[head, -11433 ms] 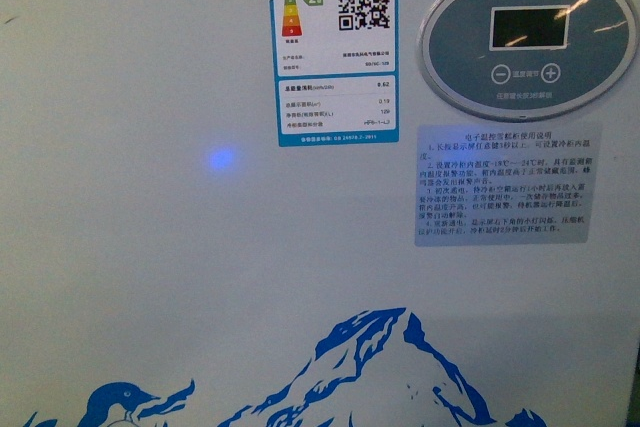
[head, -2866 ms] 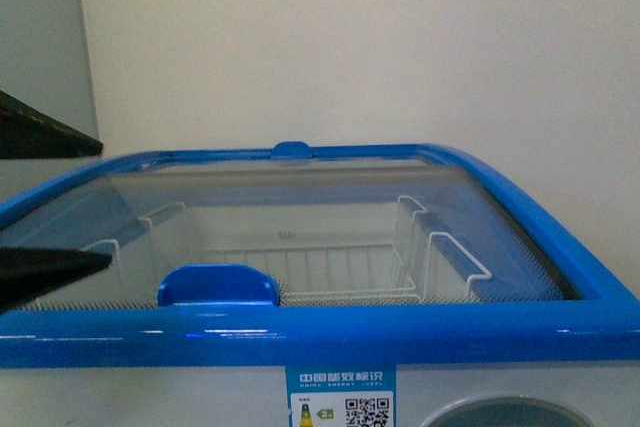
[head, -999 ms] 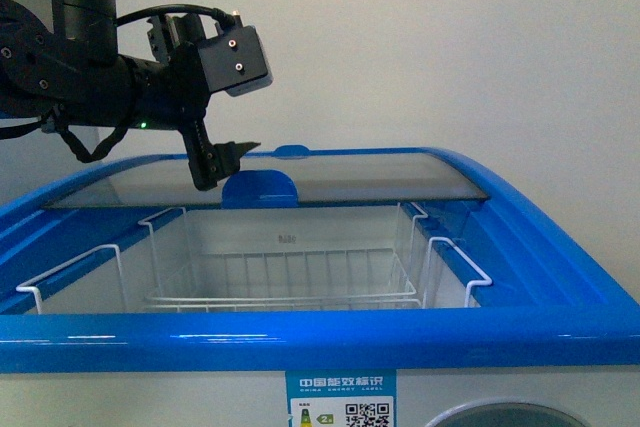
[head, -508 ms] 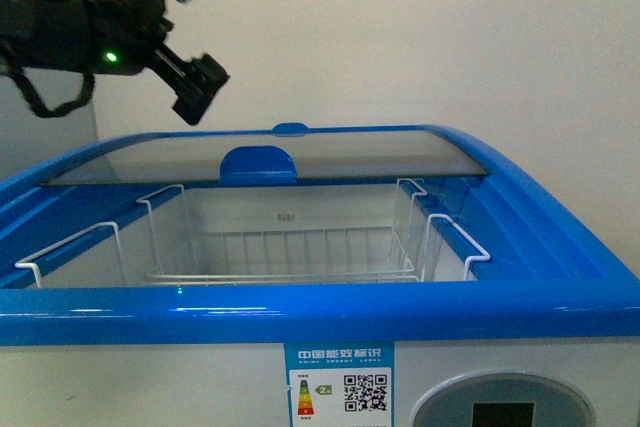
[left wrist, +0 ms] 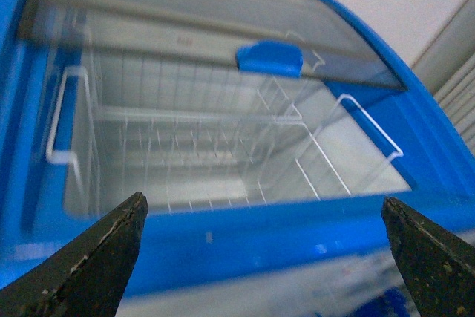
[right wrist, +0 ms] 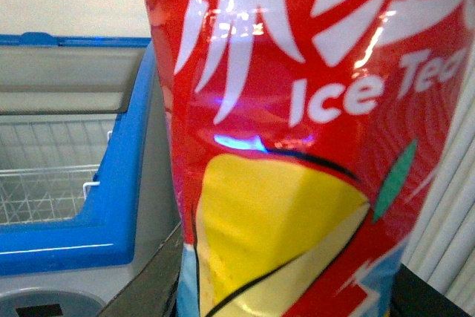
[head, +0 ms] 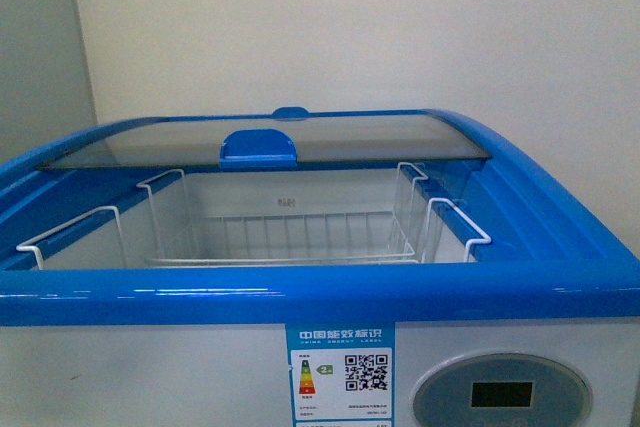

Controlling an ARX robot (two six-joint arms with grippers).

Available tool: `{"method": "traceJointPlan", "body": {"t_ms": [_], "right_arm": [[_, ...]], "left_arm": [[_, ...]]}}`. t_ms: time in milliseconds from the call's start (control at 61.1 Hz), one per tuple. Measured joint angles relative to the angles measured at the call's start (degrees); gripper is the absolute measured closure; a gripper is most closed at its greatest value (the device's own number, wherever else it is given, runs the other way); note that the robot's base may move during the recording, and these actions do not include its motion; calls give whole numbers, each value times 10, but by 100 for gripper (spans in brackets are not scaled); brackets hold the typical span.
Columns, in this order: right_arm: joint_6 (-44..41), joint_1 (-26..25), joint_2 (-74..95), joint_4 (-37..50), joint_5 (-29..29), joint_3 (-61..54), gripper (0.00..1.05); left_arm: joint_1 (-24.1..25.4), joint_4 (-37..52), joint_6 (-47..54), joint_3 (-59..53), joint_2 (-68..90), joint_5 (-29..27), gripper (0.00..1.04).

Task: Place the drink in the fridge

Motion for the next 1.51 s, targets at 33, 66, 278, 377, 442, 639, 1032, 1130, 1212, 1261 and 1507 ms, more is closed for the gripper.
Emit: {"method": "traceJointPlan", "body": {"t_ms": [33,66,278,377,442,639,1032,1130,1212,1261,1507], "right_arm": [[0,0,0,0,0,0,65],[0,0,0,0,0,0,65],[-111,-100,43,-245,-213,95,65],[-203,-161,101,-238,-303,111,65],[-283,-170,164,-192,-316,151,65],[-550,-131,351,-121,-368,266,65],[-821,-27,617,-96,-329,412,65],[-820,-12,672,-73,-321,450,65],[-819,-3,714,-62,-319,485,65],[-817,1,738,-55,-317,503,65],[-780,9,832,-36,-305,565,65]], "left_arm": [[0,24,7,-41,-38,-62,14],[1,61,28,-96,-92,-138,21],[-53,26,99,-308,-358,-299,60],[-54,26,104,-323,-385,-306,79],[-54,26,106,-330,-398,-307,94],[-54,18,109,-352,-424,-307,102],[-55,-57,109,-380,-531,-307,102],[-55,-57,109,-387,-536,-307,102],[-55,-57,109,-387,-538,-307,102],[-55,-57,109,-387,-538,-307,102],[-55,-57,109,-387,-539,-307,102]]}}
